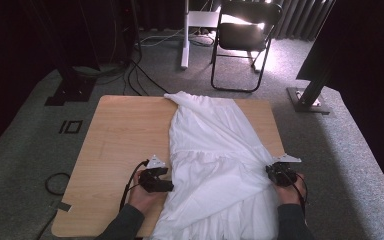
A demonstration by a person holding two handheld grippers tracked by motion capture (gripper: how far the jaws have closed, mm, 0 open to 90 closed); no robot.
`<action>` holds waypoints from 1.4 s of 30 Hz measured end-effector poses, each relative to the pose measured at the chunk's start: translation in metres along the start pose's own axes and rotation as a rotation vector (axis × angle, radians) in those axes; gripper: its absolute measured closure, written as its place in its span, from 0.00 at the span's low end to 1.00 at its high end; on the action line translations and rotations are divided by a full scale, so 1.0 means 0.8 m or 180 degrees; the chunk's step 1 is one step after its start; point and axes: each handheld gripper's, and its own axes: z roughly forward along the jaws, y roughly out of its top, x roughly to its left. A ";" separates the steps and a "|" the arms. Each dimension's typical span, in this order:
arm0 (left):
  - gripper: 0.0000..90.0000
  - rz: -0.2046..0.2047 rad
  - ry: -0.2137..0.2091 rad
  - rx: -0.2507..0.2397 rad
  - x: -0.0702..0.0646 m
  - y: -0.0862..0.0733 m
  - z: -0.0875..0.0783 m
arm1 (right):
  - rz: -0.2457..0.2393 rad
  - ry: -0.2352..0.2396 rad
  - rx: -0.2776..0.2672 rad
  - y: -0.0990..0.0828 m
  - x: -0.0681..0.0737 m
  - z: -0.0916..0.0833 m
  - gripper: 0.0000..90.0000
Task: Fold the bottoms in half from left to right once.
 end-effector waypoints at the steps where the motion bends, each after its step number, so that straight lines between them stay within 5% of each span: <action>1: 0.31 0.0052 0.0015 0.0022 -0.004 0.002 0.006 | -0.0001 0.0001 0.0000 0.000 -0.001 0.000 0.90; 4: 0.35 0.0176 0.0001 0.0149 -0.015 0.004 0.026 | 0.0006 -0.0008 -0.0004 0.000 -0.002 0.000 0.86; 6: 0.42 0.0300 0.0112 0.0180 -0.022 0.004 0.035 | 0.0020 -0.0021 -0.0013 -0.001 -0.004 0.000 0.82; 8: 0.58 0.0422 0.0232 0.0218 -0.027 0.007 0.037 | 0.0049 -0.0052 -0.0019 -0.002 -0.005 -0.001 0.73; 11: 0.80 0.0529 0.0244 0.0259 -0.027 0.010 0.037 | 0.0126 -0.0103 -0.0015 -0.004 -0.007 -0.001 0.64; 15: 0.92 0.0618 0.0551 0.0319 -0.019 0.014 0.033 | 0.0210 0.0028 0.0016 -0.004 -0.007 -0.003 0.68; 20: 0.94 0.0434 0.0940 0.0386 0.029 0.018 0.018 | 0.0152 0.0175 0.0063 0.003 0.011 0.000 0.73; 29: 0.95 0.0087 0.1688 0.0520 0.130 0.025 -0.010 | -0.0215 0.0484 0.0082 0.049 0.090 0.033 0.77; 33: 0.95 0.0004 0.1590 0.0497 0.139 0.022 -0.017 | -0.0175 0.0432 0.0020 0.071 0.099 0.054 0.90; 36: 0.93 0.0145 0.1345 0.0408 0.116 0.021 -0.029 | 0.0103 0.0283 0.0011 0.075 0.082 0.060 0.92; 37: 0.91 0.0147 0.1236 0.0331 0.110 0.020 -0.036 | 0.0141 0.0217 0.0029 0.075 0.077 0.059 0.91; 39: 0.83 0.0145 0.1246 0.0224 0.098 0.018 -0.048 | 0.0137 0.0080 0.0059 0.073 0.073 0.052 0.79; 42: 0.69 0.0032 0.1223 0.0100 0.091 0.014 -0.068 | 0.0042 0.0146 -0.0154 0.071 0.078 0.029 0.64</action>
